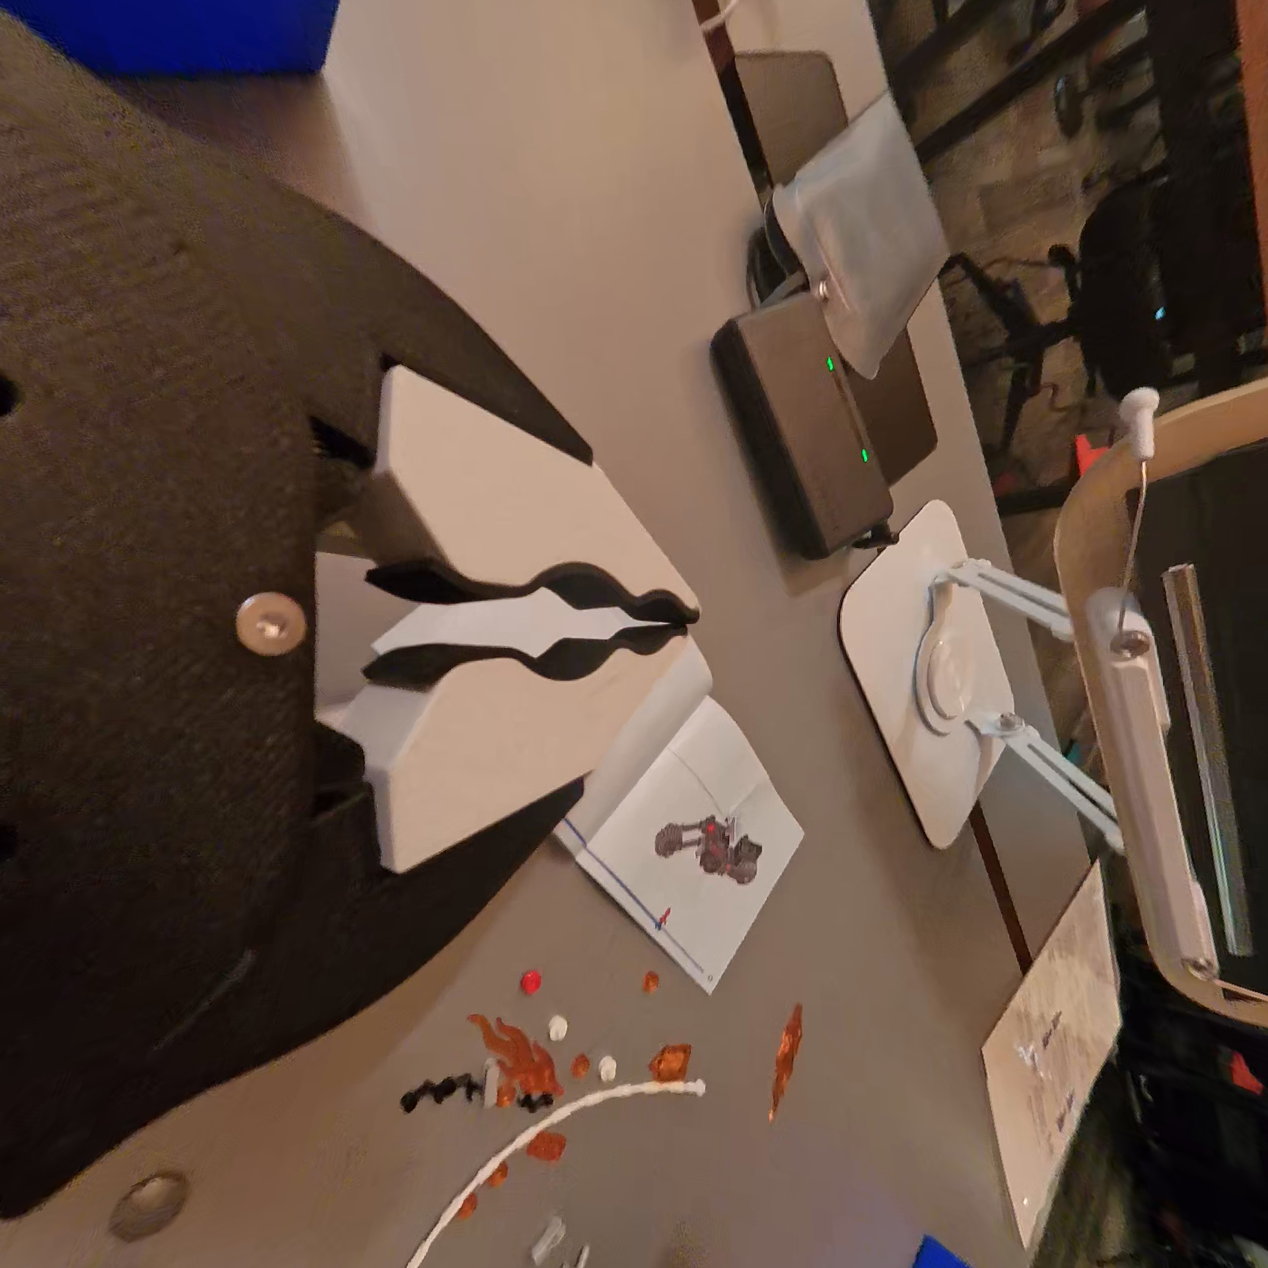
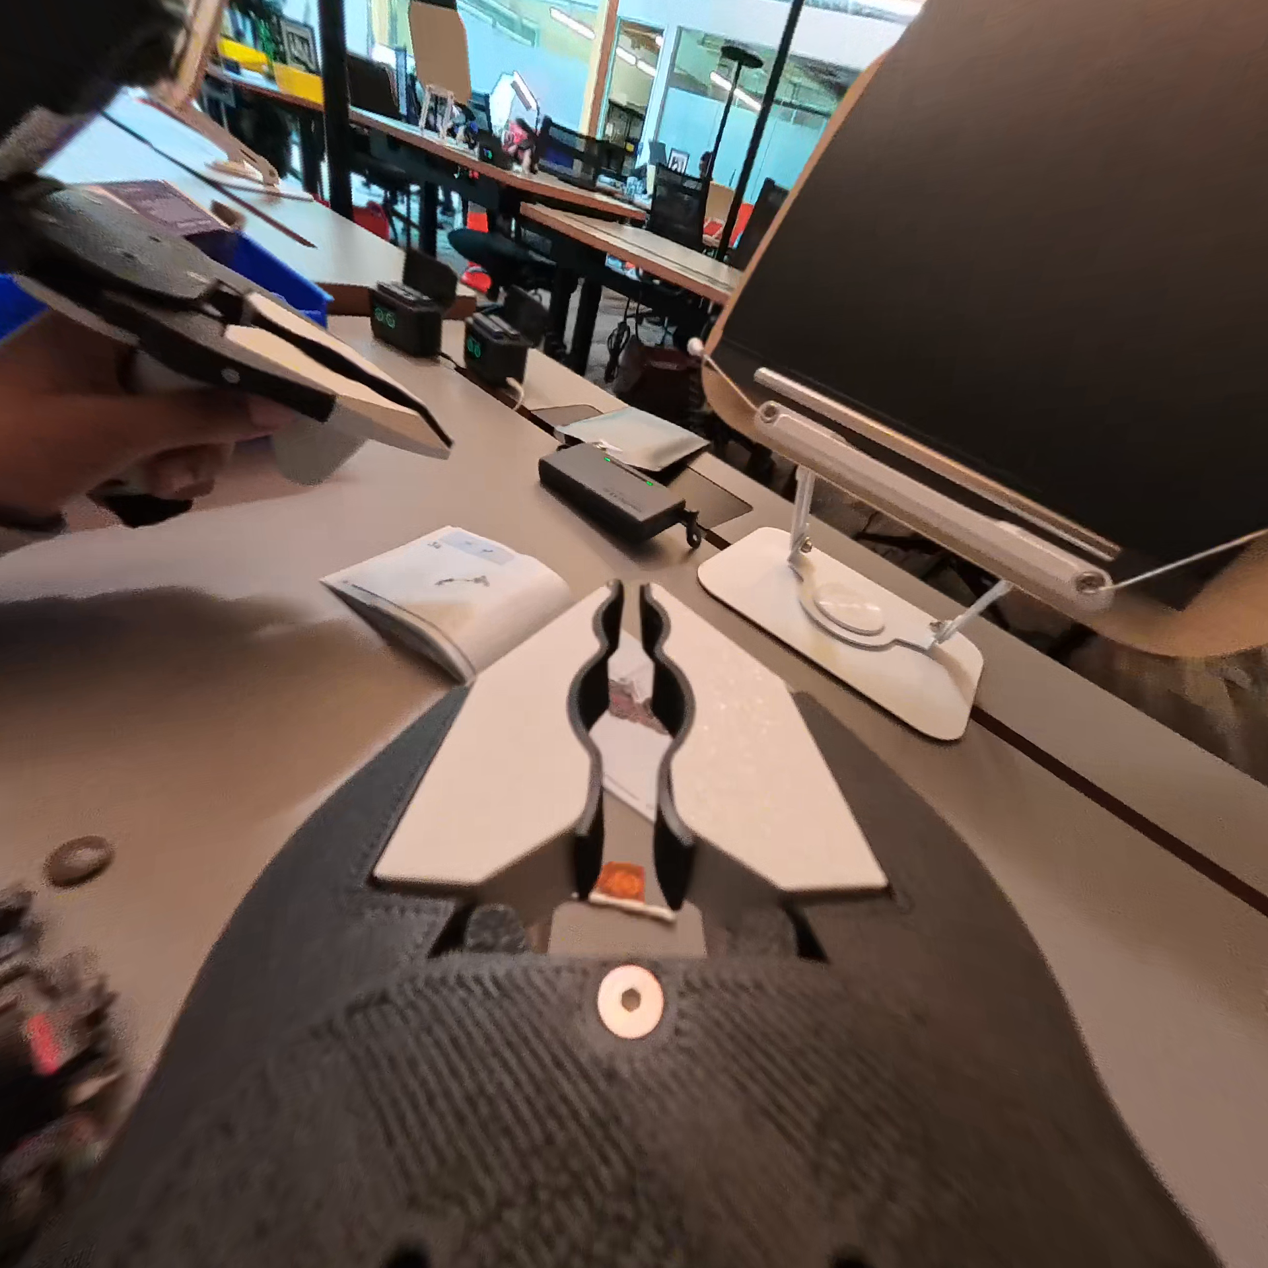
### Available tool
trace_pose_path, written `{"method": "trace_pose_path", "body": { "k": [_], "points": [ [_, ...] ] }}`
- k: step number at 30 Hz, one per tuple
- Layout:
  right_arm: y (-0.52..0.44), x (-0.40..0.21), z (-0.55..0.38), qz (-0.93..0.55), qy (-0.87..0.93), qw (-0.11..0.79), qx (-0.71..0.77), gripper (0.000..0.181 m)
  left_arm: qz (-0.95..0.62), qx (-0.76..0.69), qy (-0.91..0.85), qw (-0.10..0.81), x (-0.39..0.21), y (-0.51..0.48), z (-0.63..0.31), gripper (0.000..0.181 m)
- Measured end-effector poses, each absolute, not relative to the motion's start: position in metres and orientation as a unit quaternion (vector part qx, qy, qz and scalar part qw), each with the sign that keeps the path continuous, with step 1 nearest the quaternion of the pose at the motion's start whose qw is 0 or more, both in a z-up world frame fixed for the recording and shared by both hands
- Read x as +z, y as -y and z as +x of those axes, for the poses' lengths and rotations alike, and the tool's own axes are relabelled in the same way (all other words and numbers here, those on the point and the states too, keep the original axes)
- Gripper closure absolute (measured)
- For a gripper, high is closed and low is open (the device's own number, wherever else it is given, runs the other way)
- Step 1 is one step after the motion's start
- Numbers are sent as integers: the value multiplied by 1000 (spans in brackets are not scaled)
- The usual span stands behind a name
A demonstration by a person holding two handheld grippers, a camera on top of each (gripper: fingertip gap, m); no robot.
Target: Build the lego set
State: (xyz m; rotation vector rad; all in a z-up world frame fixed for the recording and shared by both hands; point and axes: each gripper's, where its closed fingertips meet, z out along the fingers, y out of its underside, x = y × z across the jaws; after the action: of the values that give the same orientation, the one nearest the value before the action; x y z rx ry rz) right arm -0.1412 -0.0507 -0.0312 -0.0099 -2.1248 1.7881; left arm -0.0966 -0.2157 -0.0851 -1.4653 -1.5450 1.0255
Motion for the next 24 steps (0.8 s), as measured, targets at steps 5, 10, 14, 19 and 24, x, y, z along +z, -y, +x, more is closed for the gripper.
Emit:
{"method": "trace_pose_path", "body": {
  "k": [5,10,14,19,24],
  "points": [
    [13,-33,-99,-33,699,110,705,170,-571,380,577,443,-74,187,-87,181],
    [-39,-28,-94,-88,642,67,759,165,-598,355,539,475,-83,153,-81,181],
    [-75,-27,-124,-126,628,106,761,164,-616,337,546,457,-96,158,-80,179],
    [-103,-34,-161,-181,624,100,753,162,-584,321,567,485,-90,176,-74,176],
    [-97,-47,-158,-184,638,10,747,144,-568,292,578,508,-92,182,-65,168]
  ]
}}
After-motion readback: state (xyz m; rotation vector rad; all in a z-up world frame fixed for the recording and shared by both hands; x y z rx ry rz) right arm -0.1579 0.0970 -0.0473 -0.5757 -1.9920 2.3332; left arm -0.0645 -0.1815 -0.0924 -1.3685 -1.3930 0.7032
